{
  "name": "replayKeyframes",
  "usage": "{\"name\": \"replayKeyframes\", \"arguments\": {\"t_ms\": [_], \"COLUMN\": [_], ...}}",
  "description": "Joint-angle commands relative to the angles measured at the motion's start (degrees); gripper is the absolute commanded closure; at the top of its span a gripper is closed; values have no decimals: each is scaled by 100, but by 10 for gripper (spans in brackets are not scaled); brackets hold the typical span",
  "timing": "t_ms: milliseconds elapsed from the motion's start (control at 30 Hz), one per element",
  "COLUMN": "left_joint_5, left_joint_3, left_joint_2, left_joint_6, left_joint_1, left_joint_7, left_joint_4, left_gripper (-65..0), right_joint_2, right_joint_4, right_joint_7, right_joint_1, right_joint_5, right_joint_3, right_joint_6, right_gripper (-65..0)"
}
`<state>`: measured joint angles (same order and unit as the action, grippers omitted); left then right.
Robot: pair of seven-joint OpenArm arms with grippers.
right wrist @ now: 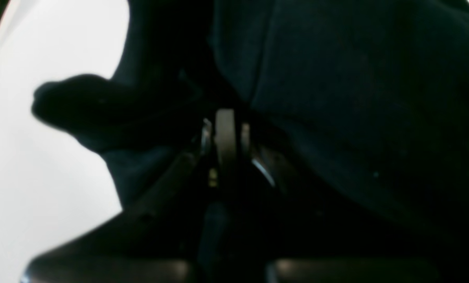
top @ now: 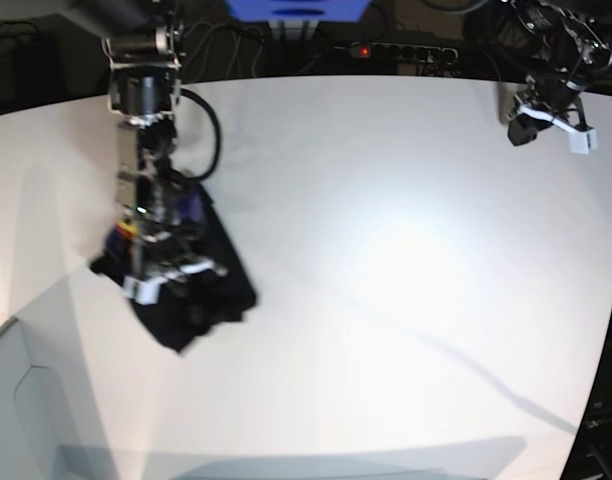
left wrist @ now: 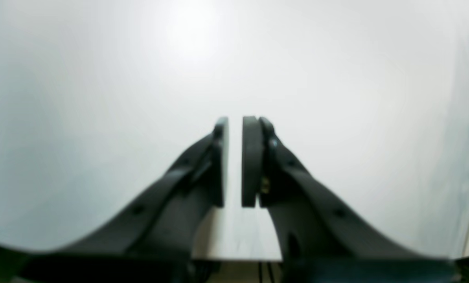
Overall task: Fold the T-shirt properly
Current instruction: 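Grasp the folded black shirt with the right gripper and drag it sideways, then lower the folded shirt at the table edge and open the right gripper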
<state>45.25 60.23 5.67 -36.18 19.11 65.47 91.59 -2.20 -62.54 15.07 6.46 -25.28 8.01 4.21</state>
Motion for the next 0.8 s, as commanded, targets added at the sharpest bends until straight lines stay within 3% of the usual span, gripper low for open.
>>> {"name": "replayKeyframes", "arguments": {"t_ms": [0, 200, 567, 767], "left_joint_5": [94, 86, 86, 86], "left_joint_3": [30, 30, 30, 30], "left_joint_2": [79, 79, 79, 79], "left_joint_6": [-8, -8, -8, -8], "left_joint_1": [9, -131, -114, -87], "left_joint_7": [-90, -90, -90, -90], "left_joint_4": [76, 76, 76, 76], "left_gripper": [-63, -63, -63, -63], "right_joint_2": [-48, -66, -585, -602], "right_joint_4": [96, -845, -484, -352], "right_joint_7": [1108, 1108, 1082, 1073], "right_joint_1": [-527, -1028, -685, -721], "right_joint_5": [18, 18, 35, 35], "right_joint_3": [337, 1375, 2518, 2632], "right_joint_6": [-786, -786, -786, -750], "right_gripper": [0, 0, 0, 0]}}
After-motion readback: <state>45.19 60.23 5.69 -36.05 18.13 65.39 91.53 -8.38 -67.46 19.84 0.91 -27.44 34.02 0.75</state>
